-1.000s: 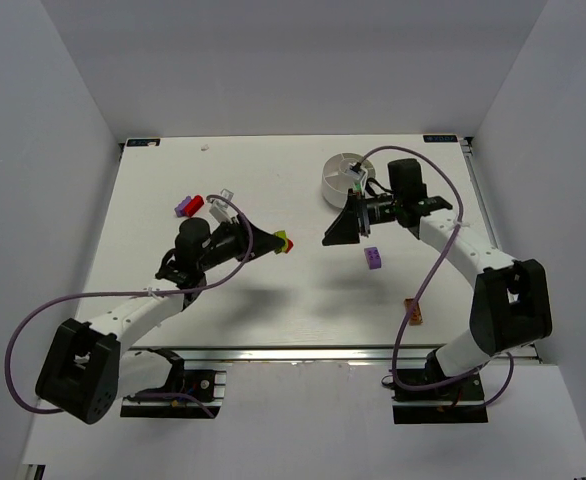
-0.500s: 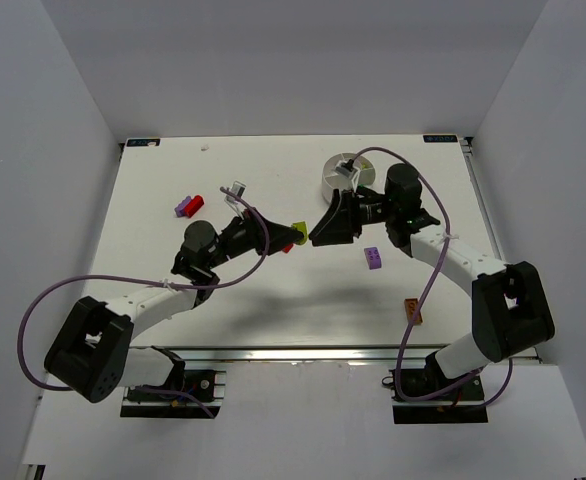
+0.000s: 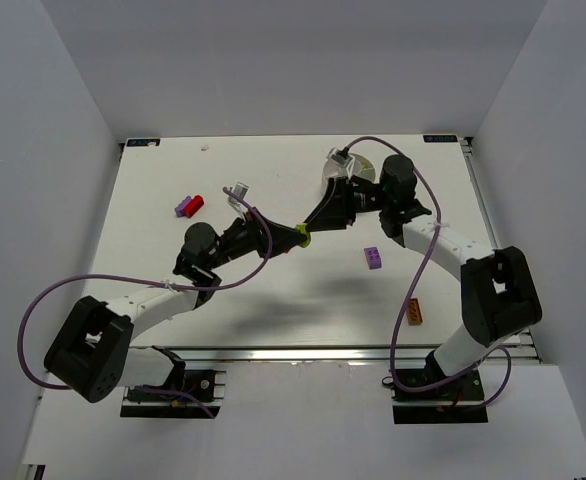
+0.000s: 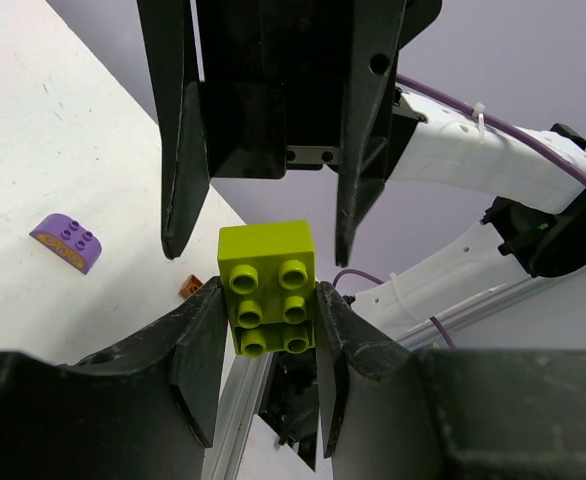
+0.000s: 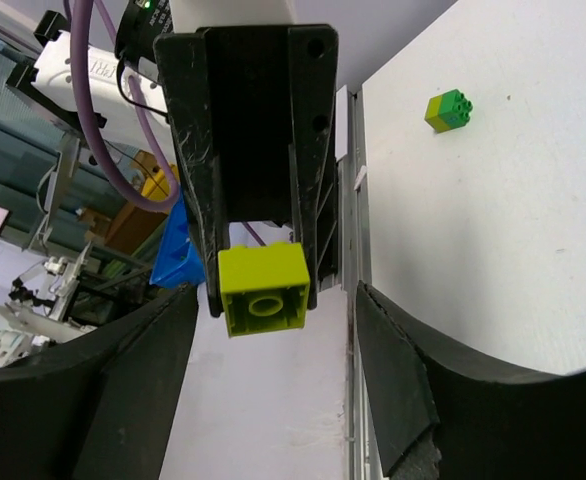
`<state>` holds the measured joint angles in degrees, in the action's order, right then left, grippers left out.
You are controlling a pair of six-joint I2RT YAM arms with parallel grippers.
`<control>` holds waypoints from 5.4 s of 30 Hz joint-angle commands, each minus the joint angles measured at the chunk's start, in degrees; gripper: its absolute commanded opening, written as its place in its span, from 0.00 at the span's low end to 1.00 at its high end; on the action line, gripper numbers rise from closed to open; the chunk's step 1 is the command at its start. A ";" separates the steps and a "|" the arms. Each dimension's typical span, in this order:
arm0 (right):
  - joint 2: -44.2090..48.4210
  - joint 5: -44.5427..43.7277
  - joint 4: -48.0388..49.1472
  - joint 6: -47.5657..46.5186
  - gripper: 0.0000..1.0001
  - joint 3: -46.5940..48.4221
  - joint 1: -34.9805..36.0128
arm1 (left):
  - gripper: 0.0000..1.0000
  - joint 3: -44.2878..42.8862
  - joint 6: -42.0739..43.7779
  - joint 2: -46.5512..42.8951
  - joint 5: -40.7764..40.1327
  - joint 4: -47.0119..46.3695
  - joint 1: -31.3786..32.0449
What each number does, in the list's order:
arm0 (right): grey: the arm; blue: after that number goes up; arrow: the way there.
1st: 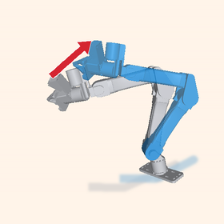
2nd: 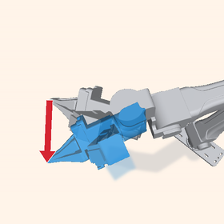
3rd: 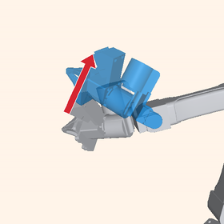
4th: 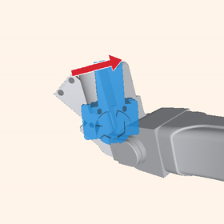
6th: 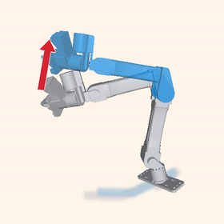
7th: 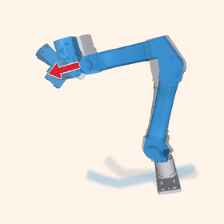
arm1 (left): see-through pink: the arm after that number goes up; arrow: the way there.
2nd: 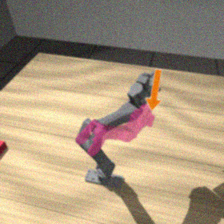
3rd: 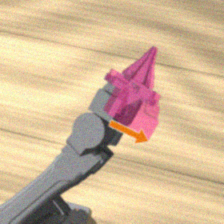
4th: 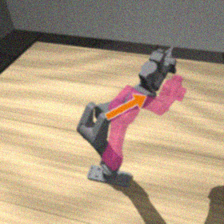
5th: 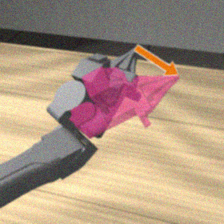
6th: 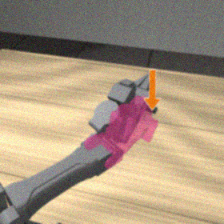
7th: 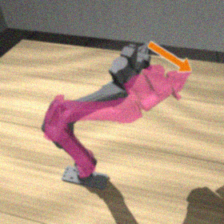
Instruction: Sort the legos into containers by color
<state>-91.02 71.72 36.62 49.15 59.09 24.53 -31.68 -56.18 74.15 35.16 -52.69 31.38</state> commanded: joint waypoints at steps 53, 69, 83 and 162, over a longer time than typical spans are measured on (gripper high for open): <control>-18.65 -43.31 -44.54 -45.63 0.00 38.29 -21.28 | 0.91 -4.71 15.23 -24.92 -27.77 49.33 -7.99; -30.88 -47.82 -40.05 -46.51 0.00 47.08 -19.35 | 0.91 -3.30 14.08 -29.15 -30.06 55.85 -8.61; -34.13 -45.80 -37.85 -43.08 0.00 49.19 -18.38 | 0.92 -4.88 14.17 -27.83 -30.41 57.78 -8.61; 6.82 -15.21 -39.43 -58.99 0.61 5.16 -10.30 | 0.64 -13.93 16.81 4.42 -50.35 101.56 -34.89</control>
<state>-84.99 56.45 -4.75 -10.39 63.77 14.33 -44.53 -41.25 78.17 -13.19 49.54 -3.27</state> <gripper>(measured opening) 0.613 0.616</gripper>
